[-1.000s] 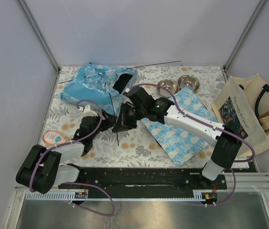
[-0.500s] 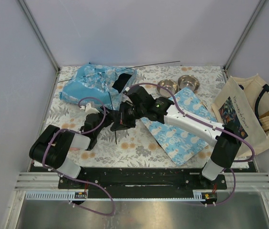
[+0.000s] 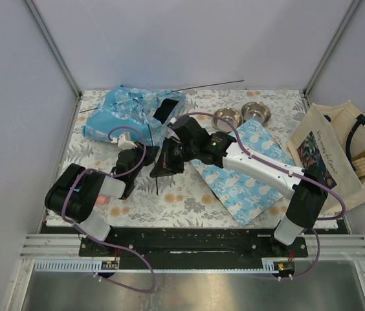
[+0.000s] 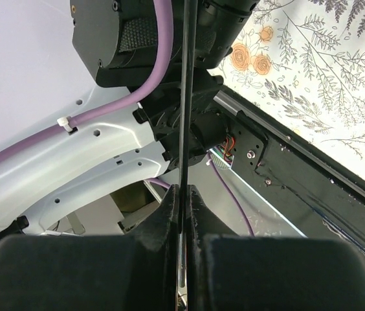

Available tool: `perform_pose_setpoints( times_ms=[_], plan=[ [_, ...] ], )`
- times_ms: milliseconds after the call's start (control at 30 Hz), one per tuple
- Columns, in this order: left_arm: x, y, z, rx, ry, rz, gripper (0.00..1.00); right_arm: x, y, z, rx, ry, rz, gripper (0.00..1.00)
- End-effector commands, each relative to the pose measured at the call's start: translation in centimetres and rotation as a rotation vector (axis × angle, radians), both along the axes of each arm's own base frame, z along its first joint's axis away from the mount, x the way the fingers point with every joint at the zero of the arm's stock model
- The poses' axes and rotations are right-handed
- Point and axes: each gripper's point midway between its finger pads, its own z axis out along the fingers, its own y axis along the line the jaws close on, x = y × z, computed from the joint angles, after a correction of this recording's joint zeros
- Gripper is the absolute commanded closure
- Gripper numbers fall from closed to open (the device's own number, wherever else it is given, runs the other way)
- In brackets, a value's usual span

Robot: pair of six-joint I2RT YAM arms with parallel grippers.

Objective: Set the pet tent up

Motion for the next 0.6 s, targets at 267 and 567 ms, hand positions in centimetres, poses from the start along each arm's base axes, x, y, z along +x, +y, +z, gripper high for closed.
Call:
perform_pose_setpoints(
  times_ms=[267, 567],
  plan=[
    [-5.6, -3.7, 4.9, 0.064, -0.110, -0.297, 1.00, 5.4, -3.1, 2.8, 0.047, -0.367, -0.229, 1.00],
    [-10.2, -8.2, 8.0, 0.135, -0.166, -0.517, 1.00, 5.2, -6.4, 2.6, 0.010, -0.410, -0.318, 1.00]
  ],
)
